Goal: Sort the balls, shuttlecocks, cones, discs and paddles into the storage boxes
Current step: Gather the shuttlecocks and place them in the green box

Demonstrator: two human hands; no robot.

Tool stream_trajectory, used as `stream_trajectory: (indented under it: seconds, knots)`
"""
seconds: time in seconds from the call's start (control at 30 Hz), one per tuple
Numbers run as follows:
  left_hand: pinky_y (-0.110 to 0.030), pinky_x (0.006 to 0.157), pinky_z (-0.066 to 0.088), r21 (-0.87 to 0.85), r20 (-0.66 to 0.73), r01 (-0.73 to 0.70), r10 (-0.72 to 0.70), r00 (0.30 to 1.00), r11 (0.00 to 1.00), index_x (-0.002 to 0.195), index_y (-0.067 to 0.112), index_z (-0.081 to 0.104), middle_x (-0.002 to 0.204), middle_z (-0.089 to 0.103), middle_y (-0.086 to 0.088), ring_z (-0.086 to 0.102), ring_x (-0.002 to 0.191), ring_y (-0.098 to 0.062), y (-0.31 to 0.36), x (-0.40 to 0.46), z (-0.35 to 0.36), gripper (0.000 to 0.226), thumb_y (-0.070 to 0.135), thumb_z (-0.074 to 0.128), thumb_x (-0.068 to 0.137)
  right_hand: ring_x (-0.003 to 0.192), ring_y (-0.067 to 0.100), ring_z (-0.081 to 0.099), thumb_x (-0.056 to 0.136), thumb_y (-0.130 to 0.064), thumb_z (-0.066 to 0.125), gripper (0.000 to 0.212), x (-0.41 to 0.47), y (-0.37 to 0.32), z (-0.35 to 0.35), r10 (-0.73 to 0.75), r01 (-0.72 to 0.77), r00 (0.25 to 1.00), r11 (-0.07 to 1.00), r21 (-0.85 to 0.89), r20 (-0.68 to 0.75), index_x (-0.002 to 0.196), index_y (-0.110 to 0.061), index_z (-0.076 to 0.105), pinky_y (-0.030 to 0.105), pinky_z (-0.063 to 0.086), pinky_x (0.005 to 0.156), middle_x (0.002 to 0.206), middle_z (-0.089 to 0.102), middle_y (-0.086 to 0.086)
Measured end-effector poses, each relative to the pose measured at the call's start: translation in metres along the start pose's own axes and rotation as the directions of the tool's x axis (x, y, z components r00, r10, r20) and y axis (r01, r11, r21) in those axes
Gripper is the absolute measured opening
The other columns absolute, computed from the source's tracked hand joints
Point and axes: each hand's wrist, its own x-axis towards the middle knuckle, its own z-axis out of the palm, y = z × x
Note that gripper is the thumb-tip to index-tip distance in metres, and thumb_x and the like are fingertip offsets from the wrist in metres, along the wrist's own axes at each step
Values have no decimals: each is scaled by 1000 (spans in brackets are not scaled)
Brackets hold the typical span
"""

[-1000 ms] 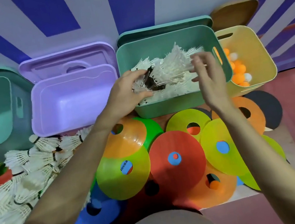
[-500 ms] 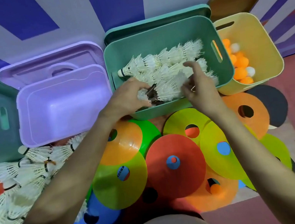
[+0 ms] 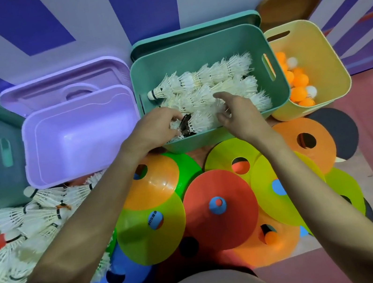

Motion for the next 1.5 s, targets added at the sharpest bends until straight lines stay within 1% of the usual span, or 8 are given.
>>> stream_trajectory:
  seconds: [0.2,0.3,0.4,0.57,0.77,1.13,1.33,1.5]
  knots:
    - [-36,95,45,-91,-236,-104,79,968,990,120,20,62,125,58,-2,55,114,-19,-8,-31,-4,31,24,64,90,118,39,44,89,-14,60,59,-18,-11,-2,-28,21,996,997,-73,-86,143,-9,37,43,38,101,124,48,22]
    - [-32,89,47,-191,-399,-179,90,913,965,117,17,64,117,61,-2,58,103,-15,-14,-59,-4,27,17,63,90,115,37,45,87,-11,59,49,-42,-30,4,-133,120,970,990,-73,-202,134,-4,47,42,38,99,122,49,19]
    - [-30,85,48,-243,-479,-206,67,875,948,114,11,66,109,64,-5,60,95,-16,-29,-94,0,25,10,62,89,111,33,48,87,-10,58,38,-69,-56,20,-243,243,953,970,-20,-183,125,-4,53,36,39,95,117,51,17]
    - [-32,85,50,-327,-436,-122,-35,899,937,111,10,67,109,64,-5,62,96,-18,-72,-157,17,29,20,60,85,109,32,50,85,-9,62,40,-100,-89,62,-360,360,933,932,-29,22,124,-5,53,36,40,96,115,52,15]
    - [-39,88,51,-371,-429,47,-216,877,927,110,13,66,109,62,-6,63,96,-20,-131,-229,46,22,11,67,88,108,33,51,85,-10,62,38,-115,-129,108,-384,397,912,915,-72,145,123,-6,55,37,39,94,115,54,15]
    - [-36,94,43,-232,-490,96,-202,848,968,116,10,64,117,61,-8,57,109,-27,-190,-280,65,39,7,74,79,118,35,46,88,-11,58,48,-119,-193,183,-366,418,873,902,-108,323,133,-4,45,39,39,97,123,49,18]
    - [-46,101,39,-115,-477,181,-214,852,977,123,9,59,130,50,-12,46,123,-32,-198,-277,65,59,28,81,73,133,35,33,84,1,53,71,-98,-225,205,-405,463,864,872,-157,300,149,-10,26,39,31,108,147,34,16]
    - [-42,96,44,-132,-439,204,-242,865,970,132,11,50,130,47,-10,47,121,-29,-201,-279,67,69,34,80,74,135,35,30,86,-1,51,72,-81,-234,229,-392,532,812,802,-272,433,150,-22,26,43,31,109,153,24,17]
